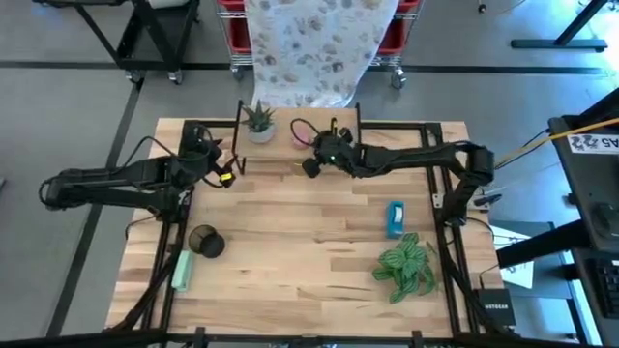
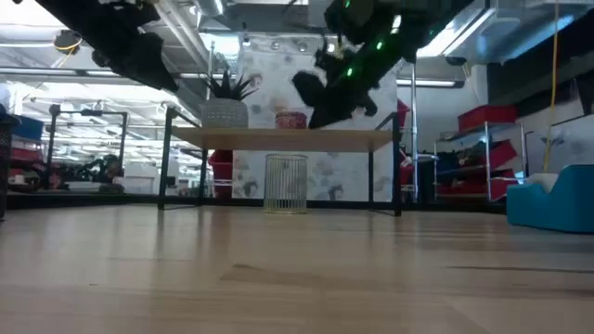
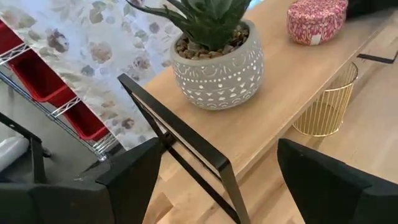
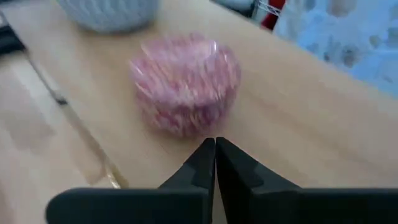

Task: Stock shelves
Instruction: Put the potted plant on the shelf

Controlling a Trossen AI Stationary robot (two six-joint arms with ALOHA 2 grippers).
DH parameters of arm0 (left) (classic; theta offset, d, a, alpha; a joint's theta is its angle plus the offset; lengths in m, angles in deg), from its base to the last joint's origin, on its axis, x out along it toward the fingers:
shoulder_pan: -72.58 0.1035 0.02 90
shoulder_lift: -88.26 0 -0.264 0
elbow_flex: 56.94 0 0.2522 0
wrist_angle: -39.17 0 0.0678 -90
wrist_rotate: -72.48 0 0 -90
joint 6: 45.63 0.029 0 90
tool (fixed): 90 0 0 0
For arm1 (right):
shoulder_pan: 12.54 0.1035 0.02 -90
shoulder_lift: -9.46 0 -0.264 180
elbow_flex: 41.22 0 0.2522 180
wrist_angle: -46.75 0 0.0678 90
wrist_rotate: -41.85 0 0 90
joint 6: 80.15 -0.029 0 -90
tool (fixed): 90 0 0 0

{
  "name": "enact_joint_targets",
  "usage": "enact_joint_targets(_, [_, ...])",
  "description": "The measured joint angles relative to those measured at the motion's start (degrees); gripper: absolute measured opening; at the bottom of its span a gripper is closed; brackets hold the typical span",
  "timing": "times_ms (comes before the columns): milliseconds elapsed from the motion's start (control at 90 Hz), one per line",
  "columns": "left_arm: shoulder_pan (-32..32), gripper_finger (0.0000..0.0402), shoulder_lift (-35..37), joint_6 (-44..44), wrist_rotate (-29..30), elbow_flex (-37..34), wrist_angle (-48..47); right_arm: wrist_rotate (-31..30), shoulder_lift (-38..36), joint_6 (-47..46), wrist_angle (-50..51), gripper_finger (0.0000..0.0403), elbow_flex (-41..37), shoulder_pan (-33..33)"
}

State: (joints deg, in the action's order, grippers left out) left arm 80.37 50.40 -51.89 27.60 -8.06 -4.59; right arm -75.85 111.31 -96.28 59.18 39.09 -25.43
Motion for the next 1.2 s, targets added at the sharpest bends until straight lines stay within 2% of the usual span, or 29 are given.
enact_joint_targets(267, [0.02, 0.0303, 0.00, -0.39, 0.02, 0.00, -0.51, -0.02, 3.74, -0.12, -2.11, 0.0000, 3.13, 0.00])
enact_joint_targets(567, [0.02, 0.0303, -0.02, -0.81, 0.00, 0.00, -1.11, 0.37, 3.76, 1.09, -1.40, 0.0000, 4.34, 0.10])
enact_joint_targets(678, [0.02, 0.0303, -0.02, -0.81, 0.00, 0.00, -1.20, 0.28, 1.31, 1.84, 1.16, 0.0000, 4.34, 0.87])
enact_joint_targets(800, [0.02, 0.0303, -0.02, -0.81, 0.00, 0.00, -1.63, 0.30, -5.09, 6.18, 8.22, 0.0000, 4.36, 2.89])
enact_joint_targets(1000, [0.00, 0.0303, -0.04, -0.83, -1.23, 0.00, -2.32, 0.54, -20.37, 10.59, 25.41, 0.0001, 4.36, 12.31])
enact_joint_targets(1089, [-0.02, 0.0303, -0.07, -0.82, -3.97, 0.00, -2.12, 1.57, -25.99, 12.20, 30.04, 0.0001, 4.45, 20.58])
enact_joint_targets(1200, [-0.28, 0.0303, -0.07, -0.85, -6.58, 0.00, -1.92, -0.71, -27.59, 5.45, 30.28, 0.0000, 4.47, 32.10])
